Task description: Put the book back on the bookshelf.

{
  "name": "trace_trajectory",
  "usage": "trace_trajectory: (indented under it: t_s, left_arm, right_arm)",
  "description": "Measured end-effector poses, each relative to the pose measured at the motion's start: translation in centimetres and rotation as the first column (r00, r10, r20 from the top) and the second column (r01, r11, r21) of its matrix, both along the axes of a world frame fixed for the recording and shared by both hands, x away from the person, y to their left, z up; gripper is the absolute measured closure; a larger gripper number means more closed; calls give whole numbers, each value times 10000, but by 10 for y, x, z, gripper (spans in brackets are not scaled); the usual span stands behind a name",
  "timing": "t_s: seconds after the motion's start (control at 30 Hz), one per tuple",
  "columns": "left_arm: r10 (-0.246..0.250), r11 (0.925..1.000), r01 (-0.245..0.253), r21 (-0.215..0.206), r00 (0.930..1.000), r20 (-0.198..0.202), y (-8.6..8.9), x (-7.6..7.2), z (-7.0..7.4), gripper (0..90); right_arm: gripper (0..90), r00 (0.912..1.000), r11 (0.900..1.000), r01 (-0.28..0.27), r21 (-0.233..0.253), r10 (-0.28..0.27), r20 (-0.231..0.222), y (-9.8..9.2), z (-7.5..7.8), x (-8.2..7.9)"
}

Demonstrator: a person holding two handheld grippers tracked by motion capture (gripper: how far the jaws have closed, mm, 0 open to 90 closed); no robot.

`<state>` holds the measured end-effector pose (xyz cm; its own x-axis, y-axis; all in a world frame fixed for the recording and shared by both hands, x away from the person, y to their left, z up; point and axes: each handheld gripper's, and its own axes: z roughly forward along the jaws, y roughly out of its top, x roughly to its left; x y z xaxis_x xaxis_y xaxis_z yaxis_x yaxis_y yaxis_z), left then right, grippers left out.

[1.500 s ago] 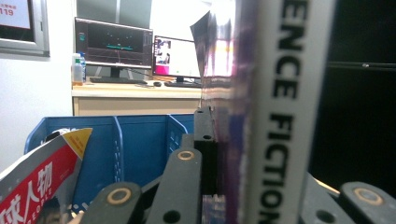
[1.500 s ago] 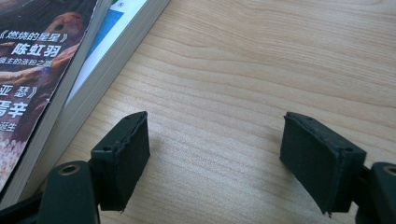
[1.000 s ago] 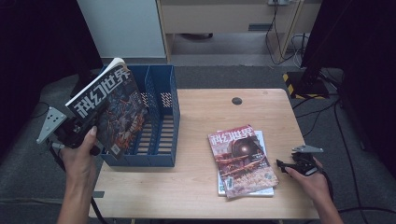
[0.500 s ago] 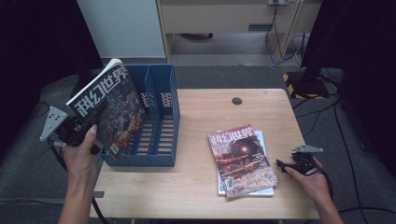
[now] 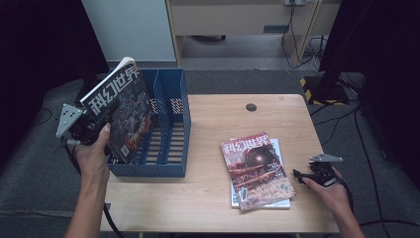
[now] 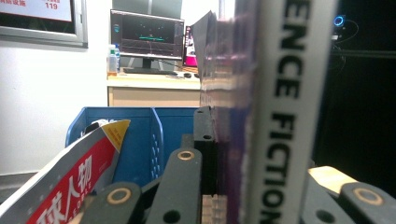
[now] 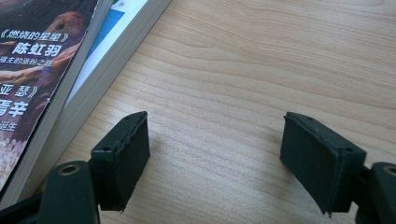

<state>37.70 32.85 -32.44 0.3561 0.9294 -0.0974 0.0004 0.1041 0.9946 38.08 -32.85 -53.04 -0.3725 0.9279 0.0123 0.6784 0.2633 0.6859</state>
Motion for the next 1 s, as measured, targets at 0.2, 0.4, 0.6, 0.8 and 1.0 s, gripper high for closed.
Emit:
trace_trajectory:
  t_s: [0.2, 0.4, 0.6, 0.8, 1.0]
  left_arm:
    - [122, 9999, -122, -17, 9998, -133, -4, 10, -3, 825]
    - [183, 9997, -187, -134, 9996, -232, -8, 18, -7, 825]
    - [143, 9996, -150, -231, 9995, -297, -12, 26, -11, 825]
    - [203, 9991, -217, -377, 9991, -384, -15, 32, -17, 825]
    - [234, 9993, -247, -269, 9987, -459, -20, 36, -25, 825]
  right_arm:
    - [240, 10000, 10000, -16, -10, 16, 1, 0, 0, 0]
    - [240, 10000, 10000, 2, 5, -2, 15, 0, 0, 0]
    - [240, 10000, 10000, 4, 8, -4, 20, 0, 0, 0]
    - [240, 10000, 10000, 3, 9, -3, 25, 0, 0, 0]
    - [240, 10000, 10000, -17, 16, 17, 29, 0, 0, 0]
